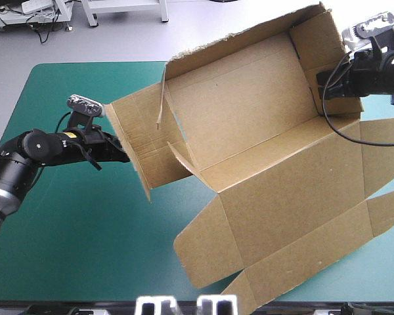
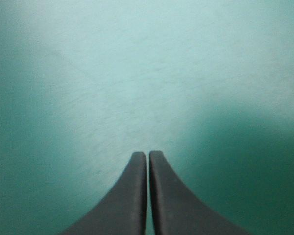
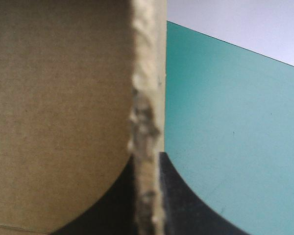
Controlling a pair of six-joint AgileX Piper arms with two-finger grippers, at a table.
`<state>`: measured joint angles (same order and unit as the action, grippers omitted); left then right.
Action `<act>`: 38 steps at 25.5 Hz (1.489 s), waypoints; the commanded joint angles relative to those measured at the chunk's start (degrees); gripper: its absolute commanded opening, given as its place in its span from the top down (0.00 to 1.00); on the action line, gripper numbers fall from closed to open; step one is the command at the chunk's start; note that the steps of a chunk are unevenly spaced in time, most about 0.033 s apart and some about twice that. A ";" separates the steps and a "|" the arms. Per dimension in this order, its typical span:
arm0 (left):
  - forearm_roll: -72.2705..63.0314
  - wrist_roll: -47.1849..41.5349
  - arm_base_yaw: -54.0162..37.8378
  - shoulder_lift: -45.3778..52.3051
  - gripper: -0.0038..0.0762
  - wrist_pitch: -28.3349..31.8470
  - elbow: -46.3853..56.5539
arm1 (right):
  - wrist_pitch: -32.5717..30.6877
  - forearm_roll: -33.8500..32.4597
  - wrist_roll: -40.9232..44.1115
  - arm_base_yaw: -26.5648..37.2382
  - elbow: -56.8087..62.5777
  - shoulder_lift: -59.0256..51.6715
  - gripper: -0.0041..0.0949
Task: Fold the box
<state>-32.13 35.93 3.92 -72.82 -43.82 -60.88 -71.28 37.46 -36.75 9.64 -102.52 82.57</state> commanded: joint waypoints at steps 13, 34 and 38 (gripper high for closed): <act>-53.30 31.32 -4.51 -3.26 0.93 -30.80 -1.54 | 0.35 -0.43 0.72 0.55 -1.31 -2.25 0.98; -61.10 26.30 -5.83 -3.26 0.62 -30.80 -1.54 | 9.36 4.90 1.84 -1.84 -1.31 3.09 0.98; -63.53 26.30 -5.83 -3.26 0.55 -30.80 -1.54 | 12.16 3.20 2.76 -5.15 -1.31 3.46 0.98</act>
<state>-88.91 62.76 -1.84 -77.74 -68.62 -60.88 -63.55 38.12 -35.17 6.09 -102.21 88.10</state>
